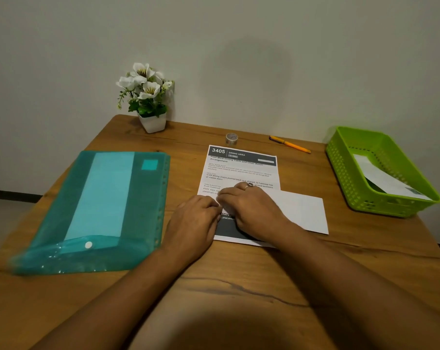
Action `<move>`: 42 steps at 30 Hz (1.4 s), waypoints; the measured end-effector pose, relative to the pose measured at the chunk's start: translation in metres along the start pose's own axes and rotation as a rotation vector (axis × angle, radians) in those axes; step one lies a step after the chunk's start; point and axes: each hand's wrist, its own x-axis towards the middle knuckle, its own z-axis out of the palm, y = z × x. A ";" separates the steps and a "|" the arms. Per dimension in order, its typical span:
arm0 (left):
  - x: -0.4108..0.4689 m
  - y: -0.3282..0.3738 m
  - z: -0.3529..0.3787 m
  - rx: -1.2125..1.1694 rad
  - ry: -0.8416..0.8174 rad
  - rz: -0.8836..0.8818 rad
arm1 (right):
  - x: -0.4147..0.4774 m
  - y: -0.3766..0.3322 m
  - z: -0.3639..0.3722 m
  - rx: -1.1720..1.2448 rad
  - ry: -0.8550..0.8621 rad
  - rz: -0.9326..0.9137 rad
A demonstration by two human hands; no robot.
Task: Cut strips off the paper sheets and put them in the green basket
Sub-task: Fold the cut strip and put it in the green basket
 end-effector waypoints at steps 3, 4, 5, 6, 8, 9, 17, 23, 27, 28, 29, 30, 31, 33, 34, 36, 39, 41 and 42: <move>0.000 0.001 0.000 -0.011 0.003 -0.005 | 0.009 0.008 -0.001 -0.015 -0.008 0.080; -0.001 0.001 -0.001 -0.011 0.002 -0.006 | 0.013 0.011 -0.002 -0.019 -0.013 0.113; -0.001 0.001 -0.001 -0.010 0.003 -0.006 | 0.017 0.013 -0.002 -0.025 -0.015 0.139; -0.001 0.001 -0.001 -0.012 0.005 -0.006 | 0.020 0.014 -0.002 -0.029 -0.015 0.155; -0.001 0.002 -0.002 -0.019 0.009 -0.008 | 0.024 0.015 -0.002 -0.032 -0.008 0.162; -0.001 0.002 -0.003 -0.022 0.008 -0.010 | 0.025 0.015 -0.003 -0.033 -0.008 0.162; 0.001 0.002 -0.002 -0.026 -0.007 -0.027 | 0.006 0.000 -0.006 0.078 -0.030 0.083; 0.000 0.001 -0.001 -0.024 -0.009 -0.026 | -0.003 -0.006 -0.006 0.069 0.006 0.043; 0.000 0.001 -0.002 -0.029 -0.010 -0.025 | 0.009 0.011 -0.004 -0.010 0.012 0.135; -0.001 0.001 -0.002 -0.030 -0.011 -0.024 | 0.014 0.015 -0.005 -0.022 0.007 0.152; -0.001 0.001 -0.002 -0.030 -0.013 -0.024 | 0.019 0.017 -0.005 -0.034 0.000 0.158; -0.001 0.001 -0.002 -0.028 -0.014 -0.023 | 0.023 0.018 -0.006 -0.046 -0.007 0.156; -0.001 0.001 -0.002 -0.024 -0.013 -0.023 | 0.026 0.019 -0.007 -0.058 -0.016 0.152; -0.001 0.002 -0.003 -0.021 -0.013 -0.026 | 0.028 0.020 -0.008 -0.071 -0.037 0.138; -0.001 0.002 -0.004 -0.023 -0.014 -0.027 | 0.027 0.019 -0.009 -0.070 -0.046 0.127; -0.001 0.003 -0.004 -0.024 -0.015 -0.025 | 0.021 0.015 -0.009 -0.050 -0.057 0.098; -0.001 0.002 -0.002 -0.017 -0.020 -0.030 | 0.008 0.002 -0.006 -0.012 -0.060 0.047; -0.001 0.001 -0.001 -0.018 -0.017 -0.029 | 0.003 -0.003 -0.003 0.008 -0.052 0.039; -0.001 0.001 -0.001 -0.019 -0.017 -0.028 | 0.003 -0.003 -0.003 0.014 -0.039 0.042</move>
